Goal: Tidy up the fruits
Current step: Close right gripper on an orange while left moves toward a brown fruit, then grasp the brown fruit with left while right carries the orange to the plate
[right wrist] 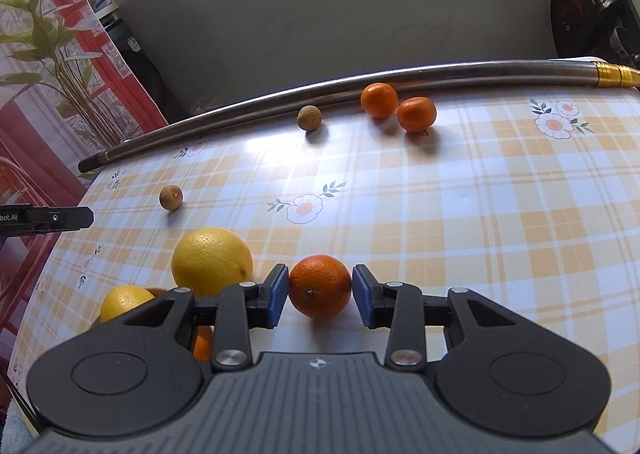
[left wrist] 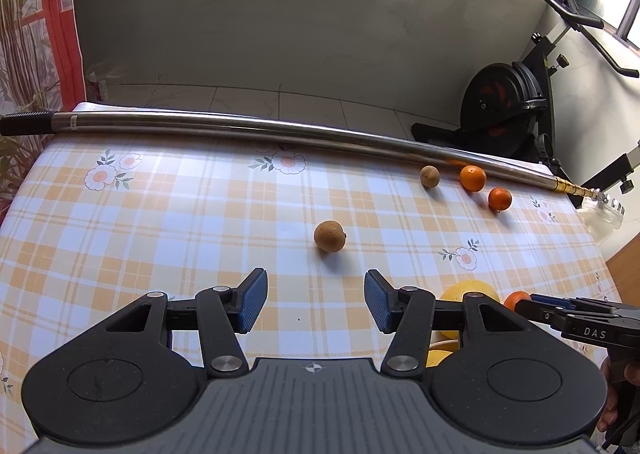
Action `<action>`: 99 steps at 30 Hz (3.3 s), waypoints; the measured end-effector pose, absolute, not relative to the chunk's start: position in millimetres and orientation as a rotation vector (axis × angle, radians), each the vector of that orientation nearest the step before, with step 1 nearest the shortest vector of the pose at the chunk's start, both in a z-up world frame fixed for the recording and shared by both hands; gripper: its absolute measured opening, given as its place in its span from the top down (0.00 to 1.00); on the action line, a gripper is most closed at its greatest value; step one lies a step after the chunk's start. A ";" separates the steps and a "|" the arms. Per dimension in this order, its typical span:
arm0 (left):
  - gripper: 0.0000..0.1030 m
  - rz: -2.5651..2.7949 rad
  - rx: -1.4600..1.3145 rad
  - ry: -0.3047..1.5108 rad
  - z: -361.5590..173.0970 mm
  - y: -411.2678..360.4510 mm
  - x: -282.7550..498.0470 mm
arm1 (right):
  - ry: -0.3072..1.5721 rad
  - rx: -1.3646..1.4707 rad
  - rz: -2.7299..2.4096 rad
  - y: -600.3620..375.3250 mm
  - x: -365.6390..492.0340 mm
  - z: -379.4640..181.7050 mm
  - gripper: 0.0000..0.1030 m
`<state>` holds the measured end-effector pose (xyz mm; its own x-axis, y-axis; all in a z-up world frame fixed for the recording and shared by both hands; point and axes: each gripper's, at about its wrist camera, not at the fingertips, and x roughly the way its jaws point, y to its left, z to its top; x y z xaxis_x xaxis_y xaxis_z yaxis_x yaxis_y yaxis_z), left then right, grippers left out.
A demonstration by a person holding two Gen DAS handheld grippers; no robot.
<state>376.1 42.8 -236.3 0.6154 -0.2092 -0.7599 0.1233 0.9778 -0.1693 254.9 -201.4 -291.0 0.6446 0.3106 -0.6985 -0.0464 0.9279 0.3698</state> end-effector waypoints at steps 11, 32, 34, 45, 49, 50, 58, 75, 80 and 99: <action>0.45 -0.193 -0.102 0.906 -243.4 40.9 386.9 | 0.861 0.354 0.222 -196.1 259.0 -298.6 0.62; 0.57 -0.208 -0.077 0.949 -290.2 3.6 459.3 | 0.843 0.421 0.206 -203.4 247.8 -301.4 0.62; 0.61 -0.194 -0.057 0.959 -295.0 0.3 462.0 | 0.844 0.419 0.207 -203.1 247.1 -300.7 0.62; 0.72 -0.210 -0.023 0.934 -287.1 9.5 448.7 | 0.848 0.441 0.181 -205.3 239.0 -297.7 0.62; 0.72 -0.207 -0.023 0.918 -279.3 14.1 440.9 | 0.841 0.446 0.174 -205.5 233.0 -294.1 0.62; 0.72 -0.210 -0.027 0.916 -277.0 15.0 438.8 | 0.839 0.449 0.172 -205.4 231.1 -292.7 0.62; 0.72 -0.238 0.013 0.896 -253.8 19.8 393.0 | 0.806 0.443 0.179 -200.2 210.7 -272.3 0.62; 0.72 -0.233 -0.102 0.823 -225.3 36.4 282.9 | 0.798 0.352 0.248 -163.7 168.9 -249.9 0.62; 0.72 -0.236 -0.107 0.841 -230.6 32.1 268.9 | 0.824 0.340 0.250 -154.0 159.6 -253.1 0.62; 0.72 -0.286 -0.064 0.880 -251.7 19.5 255.0 | 0.878 0.321 0.291 -131.5 140.5 -254.2 0.62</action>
<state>255.0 19.5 -251.7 0.6016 -0.2726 -0.7508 0.2202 0.9601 -0.1721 140.5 -131.5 -254.2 0.6057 0.3765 -0.7010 -0.1164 0.9134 0.3899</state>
